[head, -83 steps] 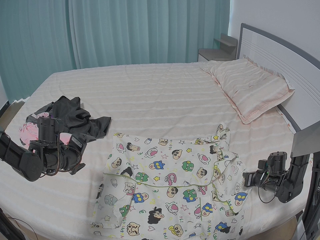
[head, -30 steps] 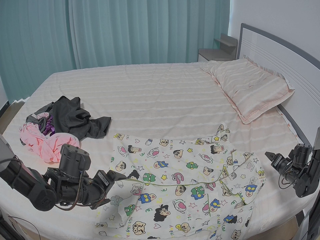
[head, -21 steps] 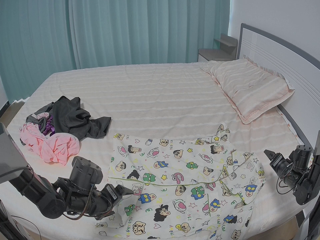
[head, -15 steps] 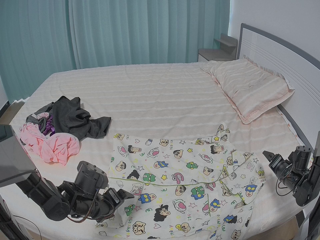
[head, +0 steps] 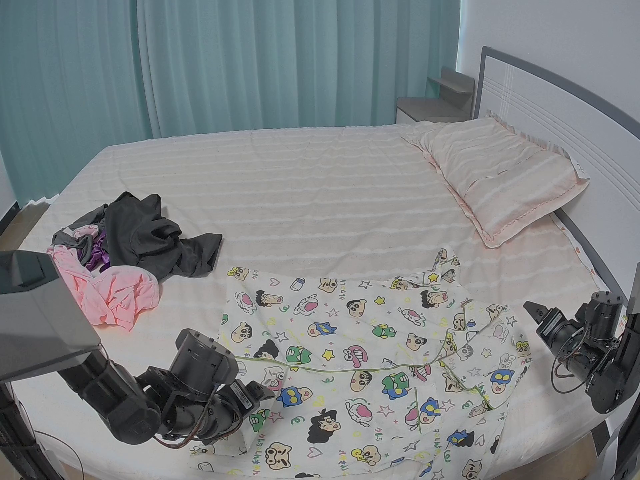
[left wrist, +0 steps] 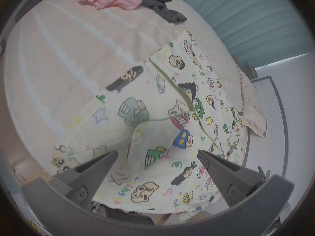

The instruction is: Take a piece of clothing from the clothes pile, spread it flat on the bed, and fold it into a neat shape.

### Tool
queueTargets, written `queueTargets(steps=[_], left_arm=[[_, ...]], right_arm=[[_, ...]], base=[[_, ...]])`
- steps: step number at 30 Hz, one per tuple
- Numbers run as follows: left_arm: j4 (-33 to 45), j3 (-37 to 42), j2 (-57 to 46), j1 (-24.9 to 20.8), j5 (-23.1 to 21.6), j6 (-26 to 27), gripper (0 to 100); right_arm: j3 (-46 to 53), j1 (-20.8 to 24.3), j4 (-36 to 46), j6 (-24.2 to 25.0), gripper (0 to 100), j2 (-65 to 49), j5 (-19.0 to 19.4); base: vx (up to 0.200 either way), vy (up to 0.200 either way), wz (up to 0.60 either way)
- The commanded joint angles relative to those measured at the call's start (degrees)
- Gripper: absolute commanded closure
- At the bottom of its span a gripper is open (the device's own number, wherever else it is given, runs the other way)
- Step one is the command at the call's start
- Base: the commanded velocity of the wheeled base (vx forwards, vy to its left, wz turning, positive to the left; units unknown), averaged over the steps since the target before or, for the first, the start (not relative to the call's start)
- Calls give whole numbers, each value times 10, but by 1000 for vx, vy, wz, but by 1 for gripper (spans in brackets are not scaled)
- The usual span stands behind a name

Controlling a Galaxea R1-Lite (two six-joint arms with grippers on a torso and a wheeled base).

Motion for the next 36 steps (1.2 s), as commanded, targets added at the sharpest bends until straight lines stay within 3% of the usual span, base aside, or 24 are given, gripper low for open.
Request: queueTargets(steps=[1,9,10,15,24,30,36], left_arm=[[0,-19,37,-13,16,0,0],[0,-34,46,-18,16,2,0],[0,-35,45,-18,16,2,100],[6,-33,45,-14,18,-1,100],[4,-33,2,41,40,8,100],[3,-28,-22,58,41,58,100],[0,-25,-15,72,48,73,100]], right_arm=[[0,2,-8,1,0,2,0],[0,2,-8,1,0,0,0],[0,2,-8,1,0,0,0],[1,2,-8,0,0,0,0],[8,18,-8,0,0,-11,0],[9,19,-8,1,0,-11,0],[9,19,-8,1,0,-11,0]], base=[[0,0,0],[0,0,0],[0,0,0],[0,0,0],[0,0,0],[0,0,0],[0,0,0]])
